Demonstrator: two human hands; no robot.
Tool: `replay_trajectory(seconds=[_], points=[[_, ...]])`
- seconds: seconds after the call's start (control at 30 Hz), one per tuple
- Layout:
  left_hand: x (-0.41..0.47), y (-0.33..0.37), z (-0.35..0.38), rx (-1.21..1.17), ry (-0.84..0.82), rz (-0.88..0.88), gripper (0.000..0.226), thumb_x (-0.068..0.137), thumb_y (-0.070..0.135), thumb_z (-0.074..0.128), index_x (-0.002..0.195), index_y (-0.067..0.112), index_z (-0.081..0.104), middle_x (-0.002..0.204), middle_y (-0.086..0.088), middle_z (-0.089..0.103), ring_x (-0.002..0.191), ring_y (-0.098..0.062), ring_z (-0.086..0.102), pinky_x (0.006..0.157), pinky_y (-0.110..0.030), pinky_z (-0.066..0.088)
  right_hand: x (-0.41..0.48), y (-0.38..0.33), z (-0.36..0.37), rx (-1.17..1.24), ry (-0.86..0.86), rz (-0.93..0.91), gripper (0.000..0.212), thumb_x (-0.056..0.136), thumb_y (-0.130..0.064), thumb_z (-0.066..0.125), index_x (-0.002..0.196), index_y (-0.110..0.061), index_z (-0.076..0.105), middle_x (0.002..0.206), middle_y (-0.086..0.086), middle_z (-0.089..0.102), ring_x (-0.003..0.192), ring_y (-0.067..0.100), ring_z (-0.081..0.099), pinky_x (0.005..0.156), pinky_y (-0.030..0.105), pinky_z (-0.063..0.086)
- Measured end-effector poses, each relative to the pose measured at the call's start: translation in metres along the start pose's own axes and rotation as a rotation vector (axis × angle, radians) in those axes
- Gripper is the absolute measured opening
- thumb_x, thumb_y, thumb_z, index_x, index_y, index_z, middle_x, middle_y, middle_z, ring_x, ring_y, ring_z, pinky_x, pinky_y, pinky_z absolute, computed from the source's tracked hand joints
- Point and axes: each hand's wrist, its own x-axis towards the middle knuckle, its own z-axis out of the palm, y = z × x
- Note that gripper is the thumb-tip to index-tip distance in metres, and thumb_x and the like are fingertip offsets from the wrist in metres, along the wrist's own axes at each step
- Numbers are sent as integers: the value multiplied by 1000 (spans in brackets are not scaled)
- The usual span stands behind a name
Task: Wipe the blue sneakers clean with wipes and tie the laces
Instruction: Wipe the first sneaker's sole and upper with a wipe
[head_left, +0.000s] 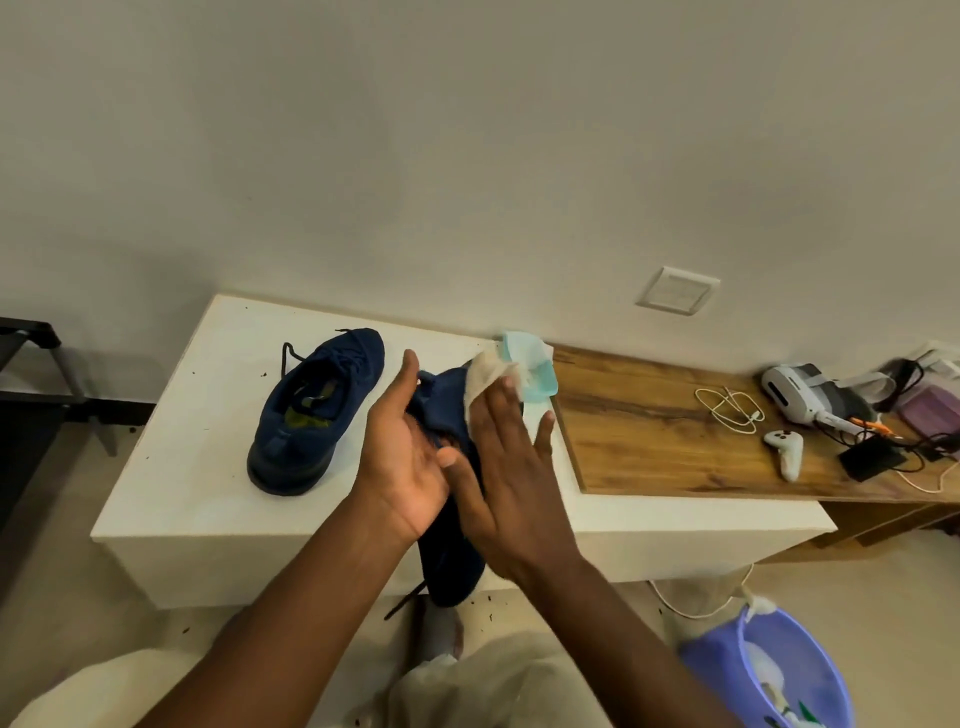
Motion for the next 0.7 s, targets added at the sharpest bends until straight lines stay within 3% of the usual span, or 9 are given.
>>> replay_trajectory(seconds=[0.1,0.23,0.37,0.43,0.7], points=[[4,-3,-14,164,13,-5,54,98,46,60,133,5,65,132,-19,66,123,-31,64,110,-45,46,-6,-6,23,45,11,-14,66,102,-57,11,158,-27,-7,166,-5,-11,152,8,-13,123,54,-3],[16,0,-23,360,117,93,47,97,37,63,131,5,64,125,-17,70,114,-29,70,103,-42,51,-7,2,36,0,5,-7,68,103,-56,11,160,-23,-4,167,-3,-8,152,9,-12,123,49,-11],[29,14,-29,537,181,123,58,98,56,53,130,9,63,117,-13,74,109,-26,72,98,-42,55,-19,19,53,-67,-52,36,61,104,-59,16,153,-24,28,165,-1,20,154,10,2,122,57,-2],[36,22,-36,610,201,122,60,98,60,48,127,11,65,115,-10,76,108,-23,72,98,-42,55,-25,26,63,-88,-89,59,61,103,-61,15,149,-25,34,164,-2,23,154,10,1,121,58,-2],[52,26,-43,673,232,121,53,102,55,46,120,12,69,110,-9,77,102,-22,74,89,-39,58,43,33,53,-94,-36,-8,69,103,-59,21,160,-23,6,168,-2,-5,152,11,-17,119,58,-14]])
